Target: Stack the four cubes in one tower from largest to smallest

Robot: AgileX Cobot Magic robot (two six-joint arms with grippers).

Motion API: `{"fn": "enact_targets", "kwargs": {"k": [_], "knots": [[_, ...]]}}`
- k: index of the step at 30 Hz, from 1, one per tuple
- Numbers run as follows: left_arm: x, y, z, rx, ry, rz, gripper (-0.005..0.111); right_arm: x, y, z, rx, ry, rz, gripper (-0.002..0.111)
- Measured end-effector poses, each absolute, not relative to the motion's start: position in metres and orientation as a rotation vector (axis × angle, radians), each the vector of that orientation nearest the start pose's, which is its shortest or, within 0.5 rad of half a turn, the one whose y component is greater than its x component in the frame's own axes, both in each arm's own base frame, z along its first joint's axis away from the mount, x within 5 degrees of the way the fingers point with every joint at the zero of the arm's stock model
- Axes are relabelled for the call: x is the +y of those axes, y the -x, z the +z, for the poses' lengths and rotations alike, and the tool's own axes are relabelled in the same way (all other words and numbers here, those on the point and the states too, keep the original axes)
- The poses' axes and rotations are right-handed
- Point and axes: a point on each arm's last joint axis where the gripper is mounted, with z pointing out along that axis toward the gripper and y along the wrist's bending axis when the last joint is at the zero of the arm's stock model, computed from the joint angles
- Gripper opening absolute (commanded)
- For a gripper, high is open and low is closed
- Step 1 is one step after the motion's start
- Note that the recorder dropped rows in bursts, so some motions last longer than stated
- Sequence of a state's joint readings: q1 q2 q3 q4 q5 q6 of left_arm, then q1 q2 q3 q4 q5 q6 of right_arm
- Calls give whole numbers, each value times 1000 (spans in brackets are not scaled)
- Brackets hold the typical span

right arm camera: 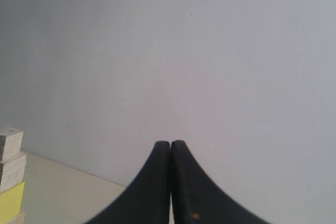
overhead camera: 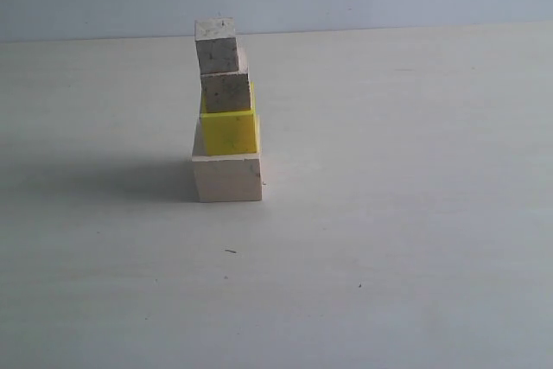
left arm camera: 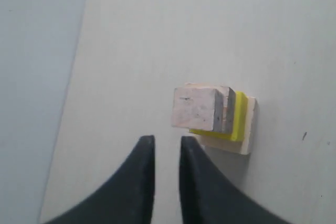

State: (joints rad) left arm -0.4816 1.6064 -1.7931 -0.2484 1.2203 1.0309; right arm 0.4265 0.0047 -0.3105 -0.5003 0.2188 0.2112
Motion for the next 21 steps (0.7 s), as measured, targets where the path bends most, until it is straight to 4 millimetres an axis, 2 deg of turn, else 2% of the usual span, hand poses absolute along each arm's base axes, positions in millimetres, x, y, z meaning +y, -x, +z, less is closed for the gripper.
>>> {"fn": "enact_targets", "kwargs": {"k": [2, 7, 9, 11, 14, 21], "knots": [[-163, -269, 445, 1786, -1617, -71, 0, 4, -31, 297, 1315, 391, 52, 0], [-142, -231, 482, 1770, -1452, -83, 0, 4, -31, 297, 1315, 391, 52, 0], [-136, -219, 490, 1783, -1391, -104, 0, 4, -31, 297, 1316, 386, 58, 0], [-135, -216, 486, 1811, -1374, -119, 0, 4, -31, 297, 1318, 380, 66, 0], [-134, -215, 471, 1867, -1388, -138, 0, 4, -31, 297, 1319, 379, 68, 0], [-136, -227, 408, 2044, -1439, -135, 0, 4, -31, 297, 1319, 378, 69, 0]]}}
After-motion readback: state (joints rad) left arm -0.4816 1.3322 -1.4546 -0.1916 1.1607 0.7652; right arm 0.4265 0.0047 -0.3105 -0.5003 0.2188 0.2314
